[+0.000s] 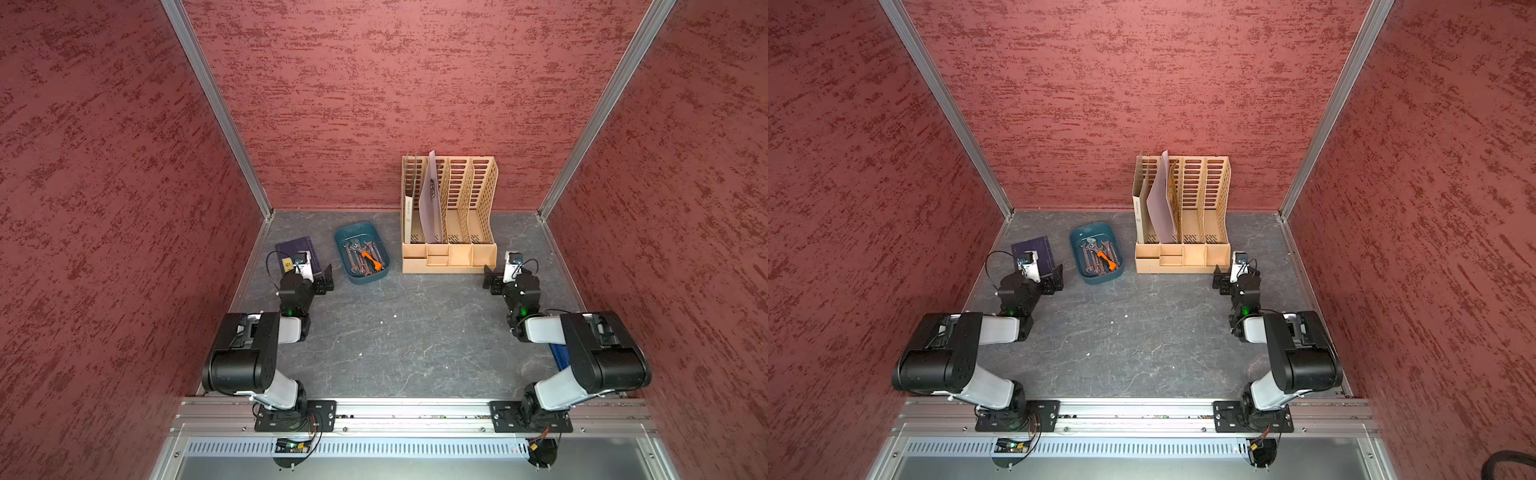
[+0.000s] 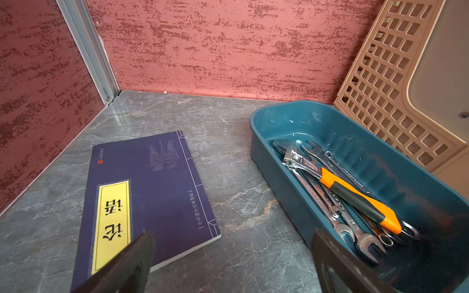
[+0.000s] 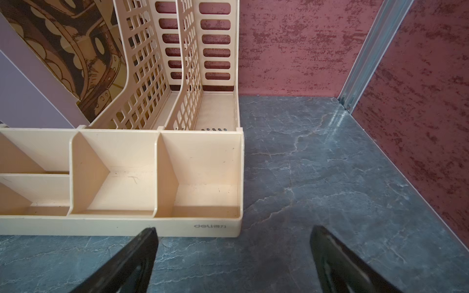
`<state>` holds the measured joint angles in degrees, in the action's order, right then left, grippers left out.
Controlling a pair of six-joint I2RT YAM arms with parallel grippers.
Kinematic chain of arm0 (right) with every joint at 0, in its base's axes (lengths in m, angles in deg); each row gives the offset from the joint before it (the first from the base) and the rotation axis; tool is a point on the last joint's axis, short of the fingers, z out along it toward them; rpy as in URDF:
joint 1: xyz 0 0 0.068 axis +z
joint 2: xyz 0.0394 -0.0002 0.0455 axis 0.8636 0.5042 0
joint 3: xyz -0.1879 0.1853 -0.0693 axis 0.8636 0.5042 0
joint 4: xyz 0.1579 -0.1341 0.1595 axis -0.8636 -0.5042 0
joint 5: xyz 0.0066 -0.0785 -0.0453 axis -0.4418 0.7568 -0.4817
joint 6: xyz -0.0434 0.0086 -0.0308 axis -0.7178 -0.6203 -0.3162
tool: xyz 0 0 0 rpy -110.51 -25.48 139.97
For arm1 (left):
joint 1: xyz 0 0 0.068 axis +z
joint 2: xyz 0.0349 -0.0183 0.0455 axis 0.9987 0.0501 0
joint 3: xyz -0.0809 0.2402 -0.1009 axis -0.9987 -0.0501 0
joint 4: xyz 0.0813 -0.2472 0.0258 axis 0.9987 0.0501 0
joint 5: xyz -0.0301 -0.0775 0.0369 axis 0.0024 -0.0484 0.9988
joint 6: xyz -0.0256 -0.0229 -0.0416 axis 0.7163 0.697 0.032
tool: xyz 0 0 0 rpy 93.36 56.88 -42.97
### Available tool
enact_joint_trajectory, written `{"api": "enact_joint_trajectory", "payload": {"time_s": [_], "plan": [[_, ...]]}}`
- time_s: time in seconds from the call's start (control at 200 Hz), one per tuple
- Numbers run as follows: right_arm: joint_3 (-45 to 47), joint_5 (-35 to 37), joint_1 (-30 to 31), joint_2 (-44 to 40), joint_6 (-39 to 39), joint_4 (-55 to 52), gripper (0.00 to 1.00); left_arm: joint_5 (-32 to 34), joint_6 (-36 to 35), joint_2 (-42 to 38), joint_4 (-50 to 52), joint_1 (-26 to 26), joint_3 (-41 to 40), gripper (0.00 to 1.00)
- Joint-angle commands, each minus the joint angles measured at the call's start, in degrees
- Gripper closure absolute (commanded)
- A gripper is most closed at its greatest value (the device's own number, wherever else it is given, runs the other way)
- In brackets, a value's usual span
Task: Take out the wrench from the storage box
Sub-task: Move the storage box to the center of the board.
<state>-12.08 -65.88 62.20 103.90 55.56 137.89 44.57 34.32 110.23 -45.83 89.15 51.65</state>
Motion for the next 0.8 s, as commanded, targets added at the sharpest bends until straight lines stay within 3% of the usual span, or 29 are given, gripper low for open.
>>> {"api": "enact_joint_trajectory", "payload": {"time_s": [0.0, 0.606, 0.791], "plan": [[0.35, -0.61, -0.42, 0.01, 0.39, 1.78, 0.01, -0.04, 0.09, 0.05, 0.14, 0.09, 0.54, 0.00], [2.88, 0.96, -0.41, -1.10, 0.89, 5.76, 0.02, 0.48, 0.46, -0.19, -0.25, 0.21, 0.28, 0.00], [4.44, 0.00, -0.37, -7.94, 0.42, 3.29, 0.02, 2.59, 0.62, -7.07, -0.97, -0.46, -3.46, 0.00]]}}
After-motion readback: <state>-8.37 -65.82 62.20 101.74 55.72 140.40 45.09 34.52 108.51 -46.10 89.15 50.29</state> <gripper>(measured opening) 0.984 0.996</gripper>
